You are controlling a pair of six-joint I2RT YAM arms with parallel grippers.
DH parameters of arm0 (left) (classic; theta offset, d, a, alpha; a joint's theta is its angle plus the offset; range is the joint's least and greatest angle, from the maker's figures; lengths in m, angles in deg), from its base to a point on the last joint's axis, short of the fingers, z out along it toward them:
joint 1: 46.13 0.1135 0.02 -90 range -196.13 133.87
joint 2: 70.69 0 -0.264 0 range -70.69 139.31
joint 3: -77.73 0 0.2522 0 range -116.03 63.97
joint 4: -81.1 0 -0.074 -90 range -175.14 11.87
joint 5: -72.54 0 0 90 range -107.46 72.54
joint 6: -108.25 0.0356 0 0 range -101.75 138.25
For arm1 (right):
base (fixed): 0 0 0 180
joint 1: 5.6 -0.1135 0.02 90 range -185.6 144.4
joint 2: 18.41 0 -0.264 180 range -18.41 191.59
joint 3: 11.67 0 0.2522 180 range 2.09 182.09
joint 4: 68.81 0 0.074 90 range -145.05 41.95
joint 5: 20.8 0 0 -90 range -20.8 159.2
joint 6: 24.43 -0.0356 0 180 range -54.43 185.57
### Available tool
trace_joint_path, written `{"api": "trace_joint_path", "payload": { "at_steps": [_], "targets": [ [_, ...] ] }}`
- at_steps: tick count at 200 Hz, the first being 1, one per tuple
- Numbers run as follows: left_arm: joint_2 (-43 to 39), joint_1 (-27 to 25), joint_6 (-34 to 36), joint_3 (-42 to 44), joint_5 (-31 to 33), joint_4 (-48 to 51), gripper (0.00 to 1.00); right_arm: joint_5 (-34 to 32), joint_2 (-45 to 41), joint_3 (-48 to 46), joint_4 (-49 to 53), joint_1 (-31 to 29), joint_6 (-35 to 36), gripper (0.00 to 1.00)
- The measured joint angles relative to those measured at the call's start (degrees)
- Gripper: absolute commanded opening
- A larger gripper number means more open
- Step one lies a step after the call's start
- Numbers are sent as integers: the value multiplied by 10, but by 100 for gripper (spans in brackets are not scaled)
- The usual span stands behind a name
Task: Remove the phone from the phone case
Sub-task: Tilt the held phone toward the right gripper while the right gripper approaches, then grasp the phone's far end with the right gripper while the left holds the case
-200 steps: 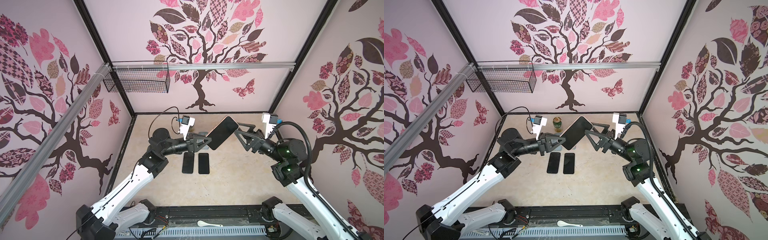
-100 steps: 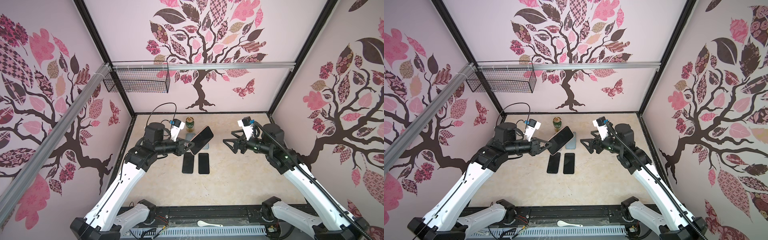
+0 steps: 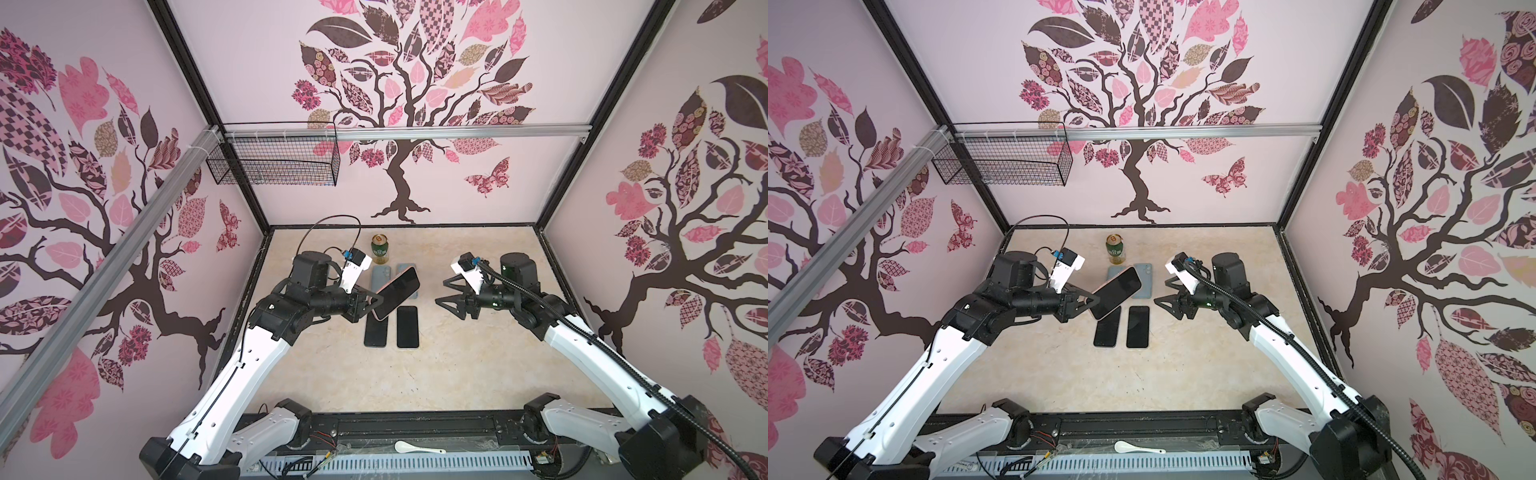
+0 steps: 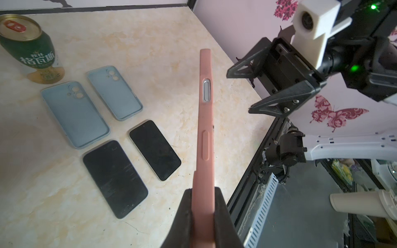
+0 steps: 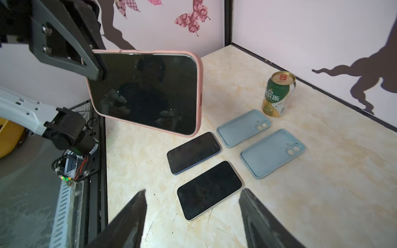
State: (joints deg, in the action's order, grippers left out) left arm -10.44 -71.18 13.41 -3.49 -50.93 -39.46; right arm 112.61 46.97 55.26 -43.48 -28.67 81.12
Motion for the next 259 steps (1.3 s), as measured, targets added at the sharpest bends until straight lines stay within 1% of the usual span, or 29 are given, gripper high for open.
{"api": "trace_joint_path", "payload": {
  "at_steps": [10,24,33,61,84,117,145,181,228,259],
  "targets": [
    [-3,0,25,0,-5,9,0,19,13,5,3,0,18,67],
    [-6,0,62,-2,-6,26,0,48,28,14,17,-2,60,61],
    [-6,0,84,-5,-6,40,0,60,29,16,28,-5,92,59],
    [-4,0,146,-16,-20,73,0,87,27,15,73,-28,193,57],
    [7,0,193,-36,-47,98,0,90,27,15,106,-38,248,53],
    [23,0,247,-53,-88,116,0,60,31,38,179,-43,309,51],
    [24,0,277,-53,-100,134,0,52,35,73,218,-57,341,49],
    [28,0,304,-56,-108,152,0,51,36,101,256,-76,361,45],
    [37,0,323,-63,-118,172,0,36,53,128,308,-94,388,36],
    [43,-1,333,-67,-122,186,0,22,55,133,324,-104,398,29]
  ]
}}
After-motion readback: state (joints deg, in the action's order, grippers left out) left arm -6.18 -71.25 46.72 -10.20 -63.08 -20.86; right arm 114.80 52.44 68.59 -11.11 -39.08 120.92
